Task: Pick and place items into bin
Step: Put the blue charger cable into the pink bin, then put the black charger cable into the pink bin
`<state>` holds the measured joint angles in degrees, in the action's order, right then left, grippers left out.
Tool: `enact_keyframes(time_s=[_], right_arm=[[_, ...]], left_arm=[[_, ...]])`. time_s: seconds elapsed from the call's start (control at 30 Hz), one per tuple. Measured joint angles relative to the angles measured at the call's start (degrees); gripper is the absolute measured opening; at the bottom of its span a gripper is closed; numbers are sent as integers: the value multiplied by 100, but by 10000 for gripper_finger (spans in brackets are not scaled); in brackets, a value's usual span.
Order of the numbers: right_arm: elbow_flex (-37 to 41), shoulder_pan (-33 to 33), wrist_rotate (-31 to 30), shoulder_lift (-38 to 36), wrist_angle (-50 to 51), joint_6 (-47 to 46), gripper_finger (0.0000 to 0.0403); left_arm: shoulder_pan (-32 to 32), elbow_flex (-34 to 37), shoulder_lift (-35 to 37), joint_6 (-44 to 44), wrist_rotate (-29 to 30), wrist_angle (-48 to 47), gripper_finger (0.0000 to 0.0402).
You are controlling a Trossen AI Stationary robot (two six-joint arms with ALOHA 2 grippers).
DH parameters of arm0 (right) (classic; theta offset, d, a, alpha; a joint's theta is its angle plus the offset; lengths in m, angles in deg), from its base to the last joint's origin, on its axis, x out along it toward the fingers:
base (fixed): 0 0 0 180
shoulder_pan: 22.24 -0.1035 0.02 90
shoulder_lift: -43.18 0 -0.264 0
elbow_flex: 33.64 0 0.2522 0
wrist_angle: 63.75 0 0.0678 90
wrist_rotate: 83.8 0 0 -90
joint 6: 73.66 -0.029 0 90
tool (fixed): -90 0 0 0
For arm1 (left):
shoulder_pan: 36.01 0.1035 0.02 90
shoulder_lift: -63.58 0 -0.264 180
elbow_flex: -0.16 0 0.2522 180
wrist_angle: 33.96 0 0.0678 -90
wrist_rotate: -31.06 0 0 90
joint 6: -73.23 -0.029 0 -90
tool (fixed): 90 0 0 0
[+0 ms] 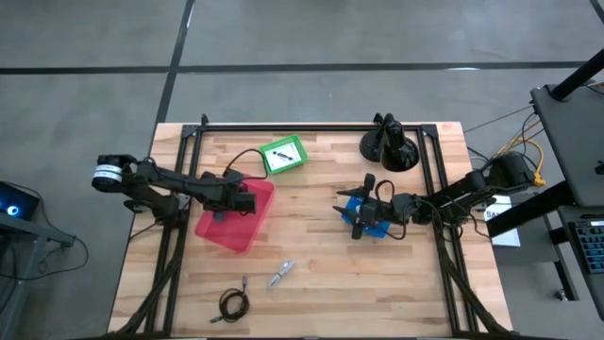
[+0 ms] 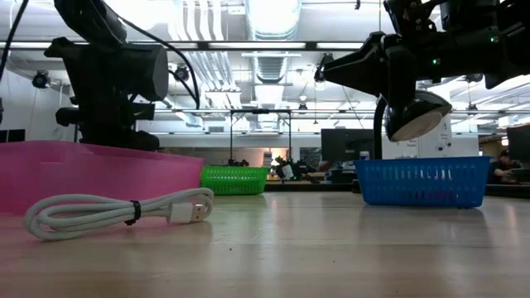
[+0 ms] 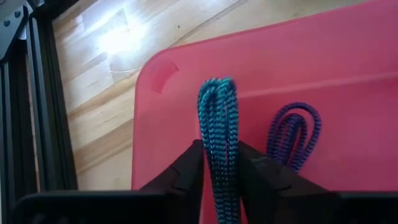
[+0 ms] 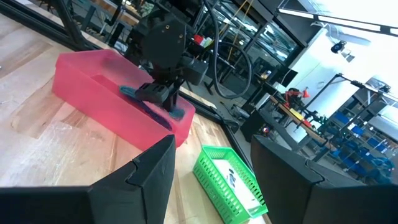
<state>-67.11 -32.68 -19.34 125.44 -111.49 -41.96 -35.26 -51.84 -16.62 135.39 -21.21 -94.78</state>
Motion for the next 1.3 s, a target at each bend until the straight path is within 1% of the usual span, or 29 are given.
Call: enact_keyframes(time_s=[0.2,0.37,0.73,0.8,0.9,1.03,1.3], right_arm=[[1,0,0,0,-1,0,196],[1,0,0,0,-1,0,196],[1,0,-1,1,-1,0,196],[1,-1,-2,0,-2,1,196],[1,-2,-2,0,-1,14,196],[1,0,-2,0,-1,22,196],[1,0,-2,0,1,24,196]], left_arm=[[0,-17,45,-32,-16,0,121],[0,-66,140,-233,-144,-5,147],[-22,-659,589,-649,-719,11,154],[-63,-771,645,-906,-802,120,154],[-157,-844,703,-1471,-955,506,154],[-285,-876,723,-2158,-1225,1332,154],[-633,-817,540,-3686,-2531,3312,154]])
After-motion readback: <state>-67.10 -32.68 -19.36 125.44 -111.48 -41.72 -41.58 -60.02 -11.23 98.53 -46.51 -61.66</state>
